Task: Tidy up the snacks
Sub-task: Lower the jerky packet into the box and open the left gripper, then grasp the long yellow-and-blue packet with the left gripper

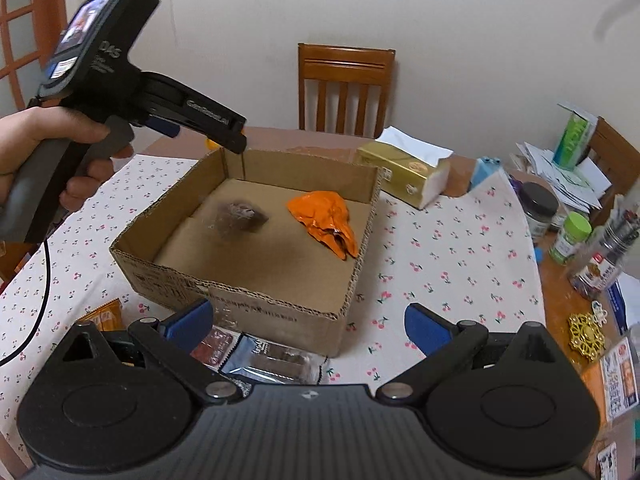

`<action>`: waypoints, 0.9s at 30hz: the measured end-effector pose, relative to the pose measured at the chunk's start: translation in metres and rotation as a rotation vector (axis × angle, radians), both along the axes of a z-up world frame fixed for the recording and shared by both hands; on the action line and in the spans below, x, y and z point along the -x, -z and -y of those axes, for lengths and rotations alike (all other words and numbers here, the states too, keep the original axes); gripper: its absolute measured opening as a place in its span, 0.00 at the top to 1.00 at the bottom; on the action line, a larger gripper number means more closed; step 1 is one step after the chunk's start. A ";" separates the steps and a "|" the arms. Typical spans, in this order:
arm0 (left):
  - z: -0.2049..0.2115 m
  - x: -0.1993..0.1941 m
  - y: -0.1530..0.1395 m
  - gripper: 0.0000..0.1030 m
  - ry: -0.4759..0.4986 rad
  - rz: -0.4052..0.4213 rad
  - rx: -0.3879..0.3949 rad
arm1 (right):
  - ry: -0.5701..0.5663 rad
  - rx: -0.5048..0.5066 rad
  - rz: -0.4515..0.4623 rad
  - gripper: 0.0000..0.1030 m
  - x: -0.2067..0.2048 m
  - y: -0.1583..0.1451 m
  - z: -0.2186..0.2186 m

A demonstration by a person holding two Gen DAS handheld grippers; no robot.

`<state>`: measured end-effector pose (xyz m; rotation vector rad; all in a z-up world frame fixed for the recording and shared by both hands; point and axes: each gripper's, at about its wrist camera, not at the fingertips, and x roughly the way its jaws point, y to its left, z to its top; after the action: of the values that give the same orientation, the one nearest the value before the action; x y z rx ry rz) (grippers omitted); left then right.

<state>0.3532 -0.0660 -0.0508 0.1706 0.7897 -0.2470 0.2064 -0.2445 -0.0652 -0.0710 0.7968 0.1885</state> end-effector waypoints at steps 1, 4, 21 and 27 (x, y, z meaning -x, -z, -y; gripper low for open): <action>-0.002 0.004 -0.001 0.13 0.001 0.000 -0.002 | 0.001 -0.004 -0.003 0.00 0.001 0.000 0.000; -0.009 0.018 -0.002 0.12 0.009 0.006 -0.011 | 0.013 -0.007 -0.011 0.00 0.001 0.002 -0.001; -0.070 0.157 0.030 0.09 -0.014 -0.082 0.023 | 0.080 0.003 -0.099 0.00 0.022 0.021 -0.014; -0.068 0.196 0.050 0.09 0.077 -0.134 0.009 | 0.106 0.011 -0.150 0.00 0.032 0.036 -0.017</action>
<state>0.1572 0.0022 -0.1006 0.1778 0.9154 -0.3375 0.1742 -0.2270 -0.1011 -0.0256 0.9494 0.0900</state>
